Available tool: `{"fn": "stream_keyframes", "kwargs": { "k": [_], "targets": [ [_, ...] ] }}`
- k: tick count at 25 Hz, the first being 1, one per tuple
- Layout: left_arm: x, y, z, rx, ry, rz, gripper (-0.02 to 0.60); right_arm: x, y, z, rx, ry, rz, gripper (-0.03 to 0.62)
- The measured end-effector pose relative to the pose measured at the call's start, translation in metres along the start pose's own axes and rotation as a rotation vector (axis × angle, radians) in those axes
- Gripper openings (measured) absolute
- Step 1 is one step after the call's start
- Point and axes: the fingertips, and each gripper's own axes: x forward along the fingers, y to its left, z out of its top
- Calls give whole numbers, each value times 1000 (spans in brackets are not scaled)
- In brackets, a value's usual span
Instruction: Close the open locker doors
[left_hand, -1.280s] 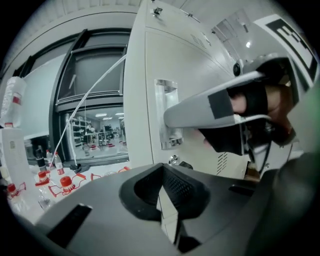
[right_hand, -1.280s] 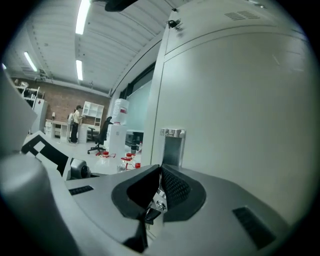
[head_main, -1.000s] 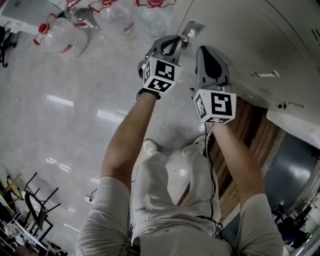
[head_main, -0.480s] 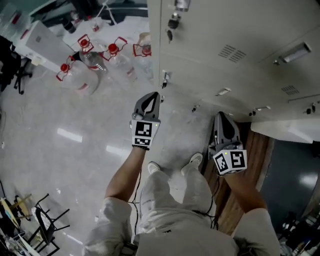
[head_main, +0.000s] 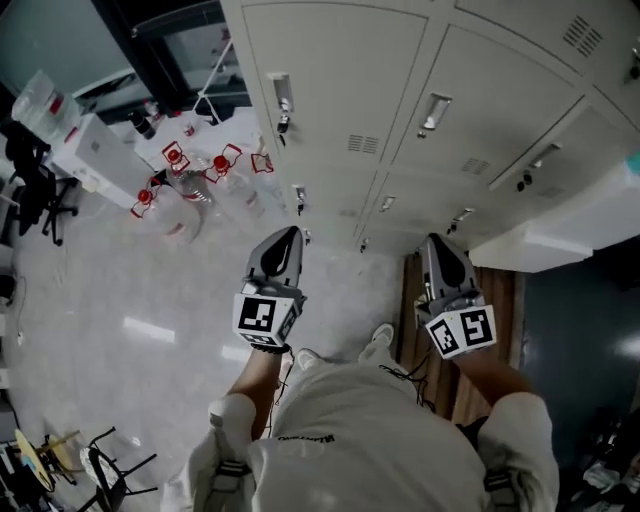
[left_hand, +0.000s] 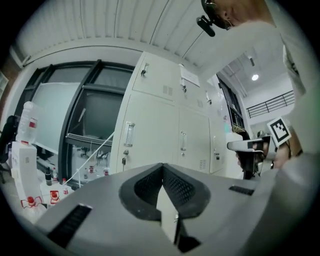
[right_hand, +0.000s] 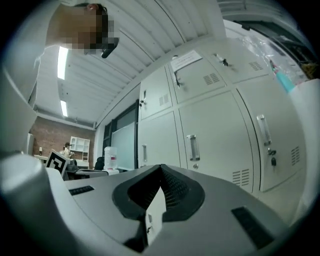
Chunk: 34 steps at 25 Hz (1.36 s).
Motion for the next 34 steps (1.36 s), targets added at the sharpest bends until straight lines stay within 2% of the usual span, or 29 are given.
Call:
{"fn": "stream_keyframes", "kwargs": {
  "k": [5,10,18,34],
  "targets": [
    [6,-28,61,31,-74,-41,3,-21,-18,52,2,-106,-42,9],
    [6,-50,94,69,-133,-76,3,-37,-32,83,-15,-166,-69,9],
    [9,-67,105,93,-145,-93,3,-46,-41,101,-40,-195,-73,9],
    [4,-85,100,85,-144,-106,3,-54,-40,100,-33,-190,-63,9]
  ]
}}
